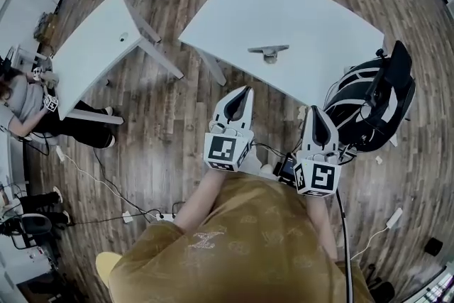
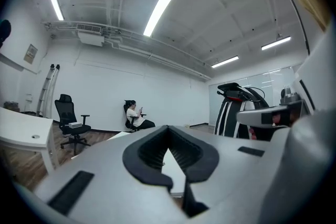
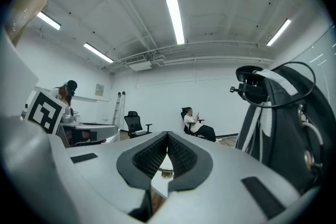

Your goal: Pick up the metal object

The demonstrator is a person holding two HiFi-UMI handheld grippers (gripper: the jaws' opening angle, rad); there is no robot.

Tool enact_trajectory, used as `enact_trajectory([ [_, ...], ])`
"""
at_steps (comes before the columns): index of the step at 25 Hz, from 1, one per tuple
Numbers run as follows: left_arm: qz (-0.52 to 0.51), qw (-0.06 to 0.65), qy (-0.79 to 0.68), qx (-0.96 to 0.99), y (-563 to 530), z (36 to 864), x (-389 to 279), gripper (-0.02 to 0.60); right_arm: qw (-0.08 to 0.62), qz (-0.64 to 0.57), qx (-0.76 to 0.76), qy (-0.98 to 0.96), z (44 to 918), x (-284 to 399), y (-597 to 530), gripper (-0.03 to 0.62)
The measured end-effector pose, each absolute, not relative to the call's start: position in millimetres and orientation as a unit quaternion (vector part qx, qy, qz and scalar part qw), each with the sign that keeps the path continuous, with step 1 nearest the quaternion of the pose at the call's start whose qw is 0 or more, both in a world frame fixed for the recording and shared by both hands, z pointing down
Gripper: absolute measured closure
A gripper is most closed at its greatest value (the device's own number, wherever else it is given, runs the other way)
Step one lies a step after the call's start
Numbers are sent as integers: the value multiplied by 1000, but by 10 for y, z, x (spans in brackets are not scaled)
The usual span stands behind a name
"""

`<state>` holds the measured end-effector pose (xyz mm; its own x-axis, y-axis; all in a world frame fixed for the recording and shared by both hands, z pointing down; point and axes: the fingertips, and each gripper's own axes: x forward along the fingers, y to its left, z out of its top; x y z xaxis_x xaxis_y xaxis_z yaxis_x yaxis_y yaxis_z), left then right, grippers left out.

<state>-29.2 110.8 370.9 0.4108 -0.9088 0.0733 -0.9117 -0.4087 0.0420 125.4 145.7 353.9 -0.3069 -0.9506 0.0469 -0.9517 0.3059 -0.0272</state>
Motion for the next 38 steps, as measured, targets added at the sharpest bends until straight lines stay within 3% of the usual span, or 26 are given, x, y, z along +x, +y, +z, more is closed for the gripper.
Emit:
enact_trajectory([
  [17,27,42,-525,850,421,3743,-516,575,26,21,607,-794,3575,1079,791,586],
  [38,55,55,-550,832,-584,4017,-328,574,25,62,572,-818,3780,1082,-291,586],
])
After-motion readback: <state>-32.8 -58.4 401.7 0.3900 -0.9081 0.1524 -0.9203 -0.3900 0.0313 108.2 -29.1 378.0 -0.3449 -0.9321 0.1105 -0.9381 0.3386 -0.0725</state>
